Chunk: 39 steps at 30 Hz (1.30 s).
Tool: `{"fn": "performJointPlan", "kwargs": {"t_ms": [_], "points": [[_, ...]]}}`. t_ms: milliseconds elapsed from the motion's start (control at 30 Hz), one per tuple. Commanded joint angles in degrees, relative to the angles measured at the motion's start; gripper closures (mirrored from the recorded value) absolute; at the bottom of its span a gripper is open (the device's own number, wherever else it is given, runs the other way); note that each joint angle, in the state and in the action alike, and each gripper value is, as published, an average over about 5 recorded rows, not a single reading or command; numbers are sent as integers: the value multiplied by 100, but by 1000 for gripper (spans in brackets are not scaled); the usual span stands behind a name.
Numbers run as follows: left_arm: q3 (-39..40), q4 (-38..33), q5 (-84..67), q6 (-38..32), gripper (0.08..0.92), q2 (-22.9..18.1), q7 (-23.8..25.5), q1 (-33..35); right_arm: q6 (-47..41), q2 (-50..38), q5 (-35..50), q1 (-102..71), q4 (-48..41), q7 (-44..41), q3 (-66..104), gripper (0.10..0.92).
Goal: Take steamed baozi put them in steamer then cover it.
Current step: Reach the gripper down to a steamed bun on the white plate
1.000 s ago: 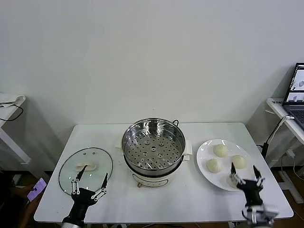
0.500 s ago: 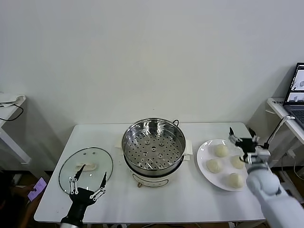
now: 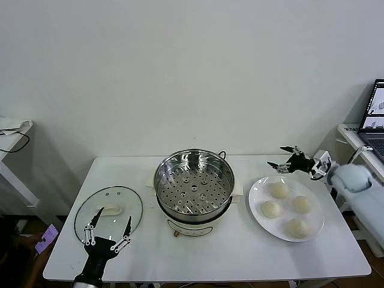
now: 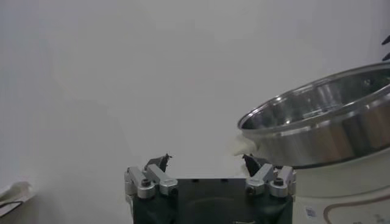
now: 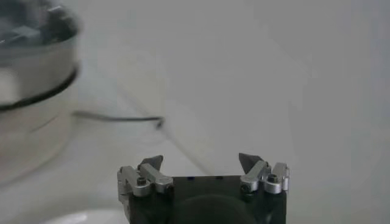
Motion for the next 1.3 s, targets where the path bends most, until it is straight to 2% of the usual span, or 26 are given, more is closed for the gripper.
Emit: {"fn": "performJointPlan", "kwargs": {"t_ms": [33, 233, 433, 733, 1300], "points": [[-13, -2, -4, 3, 177, -10, -2, 10, 185, -59, -1482, 1547, -833, -2491, -1284, 203], [-42, -28, -20, 9, 177, -61, -12, 41, 566, 460, -2779, 1816, -1225, -2743, -1503, 203], [-65, 29, -23, -15, 177, -108, -18, 62, 750, 990, -3385, 1832, -1690, -2505, -1603, 203], [-108, 18, -33, -15, 177, -121, -22, 97, 945, 1615, -3786, 1722, -2461, -2157, -1442, 203], [-115, 69, -66, -17, 177, -90, -34, 63, 1095, 2134, -3869, 1532, -3155, -1754, -1278, 210]]}}
